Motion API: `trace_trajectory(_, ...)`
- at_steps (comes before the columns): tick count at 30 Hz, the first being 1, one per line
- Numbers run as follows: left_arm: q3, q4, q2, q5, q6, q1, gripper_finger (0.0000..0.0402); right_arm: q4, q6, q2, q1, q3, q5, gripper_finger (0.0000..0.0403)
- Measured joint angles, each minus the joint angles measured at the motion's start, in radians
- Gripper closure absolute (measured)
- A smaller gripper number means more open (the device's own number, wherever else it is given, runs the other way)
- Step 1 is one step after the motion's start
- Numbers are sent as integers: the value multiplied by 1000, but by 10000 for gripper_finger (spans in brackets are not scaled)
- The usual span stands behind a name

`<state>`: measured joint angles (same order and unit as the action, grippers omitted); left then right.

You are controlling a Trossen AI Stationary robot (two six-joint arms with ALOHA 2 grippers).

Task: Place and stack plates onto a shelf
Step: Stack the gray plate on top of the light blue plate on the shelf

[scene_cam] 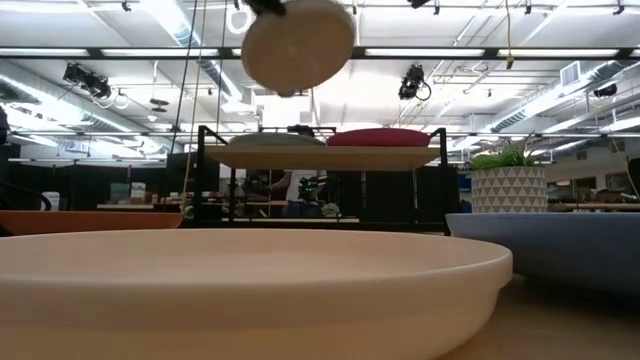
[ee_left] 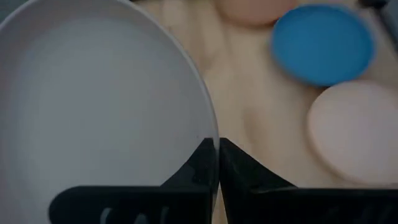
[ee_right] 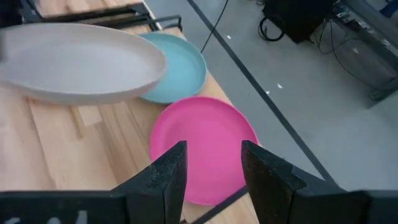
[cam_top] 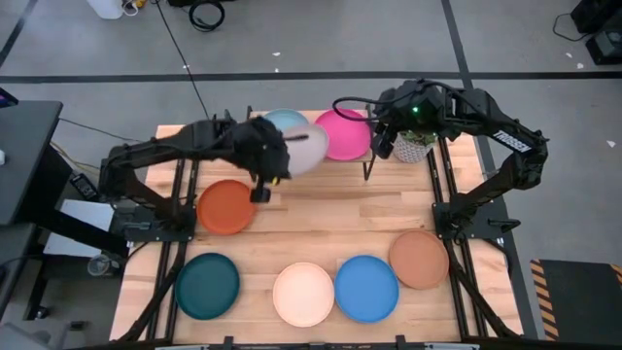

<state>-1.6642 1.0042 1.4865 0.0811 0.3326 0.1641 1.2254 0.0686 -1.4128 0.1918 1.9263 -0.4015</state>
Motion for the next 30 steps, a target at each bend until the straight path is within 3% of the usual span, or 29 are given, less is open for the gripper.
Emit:
trace_trajectory(12,2,89,96,-11,212,263,386,-84,66,0,-24,0,2,245)
trace_trajectory(25,3,91,243,-56,247,333,386,-139,71,0,-66,0,-25,245)
trace_trajectory(30,3,101,245,-49,220,332,358,-140,71,0,-66,0,-27,245)
